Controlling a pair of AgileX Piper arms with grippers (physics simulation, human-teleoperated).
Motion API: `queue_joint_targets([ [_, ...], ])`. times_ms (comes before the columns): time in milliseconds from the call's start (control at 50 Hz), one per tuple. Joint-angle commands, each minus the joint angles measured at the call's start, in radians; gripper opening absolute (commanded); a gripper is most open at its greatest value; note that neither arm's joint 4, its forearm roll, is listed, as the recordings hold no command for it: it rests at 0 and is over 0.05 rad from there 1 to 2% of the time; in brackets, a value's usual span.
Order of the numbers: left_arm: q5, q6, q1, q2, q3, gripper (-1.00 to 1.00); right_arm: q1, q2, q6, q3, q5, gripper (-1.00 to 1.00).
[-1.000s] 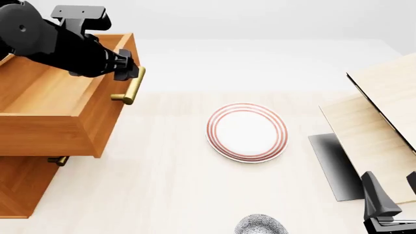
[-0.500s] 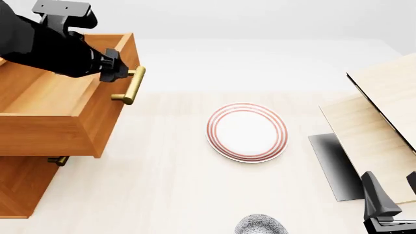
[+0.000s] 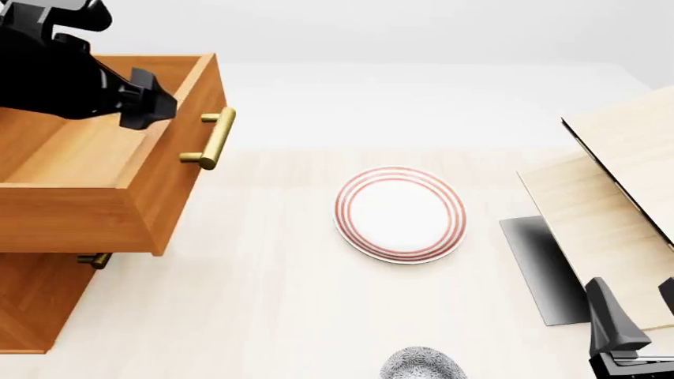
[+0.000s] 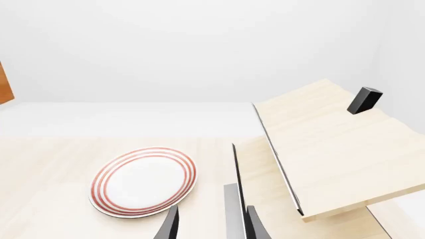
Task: Open the top drawer of the cabinet and put the bowl in it.
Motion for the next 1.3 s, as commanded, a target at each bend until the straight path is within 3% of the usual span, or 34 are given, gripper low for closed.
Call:
queue_joint_targets([
  [20,0.009,0.018,-0.022,-0.036,0.000,1.00,0.000,0.000,0.001,0.001,0.000,1.00],
  [300,-0.013,-0.001,-0.109,-0.078,0.030,1.00,0.000,0.000,0.000,0.001,0.000,1.00],
  [660,-0.058,0.033,-0.250,-0.098,0.057,1.00,0.000,0.000,0.000,0.001,0.000,1.00],
  [860,-0.085,0.010,-0.324,-0.088,0.067,1.00,0.000,0.000,0.000,0.001,0.000,1.00],
  [900,-0.108,-0.029,-0.393,-0.039,0.050,1.00,0.000,0.000,0.000,0.001,0.000,1.00],
  [940,-0.108,-0.018,-0.375,-0.062,0.071,1.00,0.000,0.000,0.000,0.001,0.000,1.00],
  [1160,-0.139,-0.030,-0.448,-0.065,0.125,1.00,0.000,0.000,0.000,0.001,0.000,1.00],
  [1300,-0.190,-0.070,-0.487,-0.050,0.183,1.00,0.000,0.000,0.000,0.001,0.000,1.00],
])
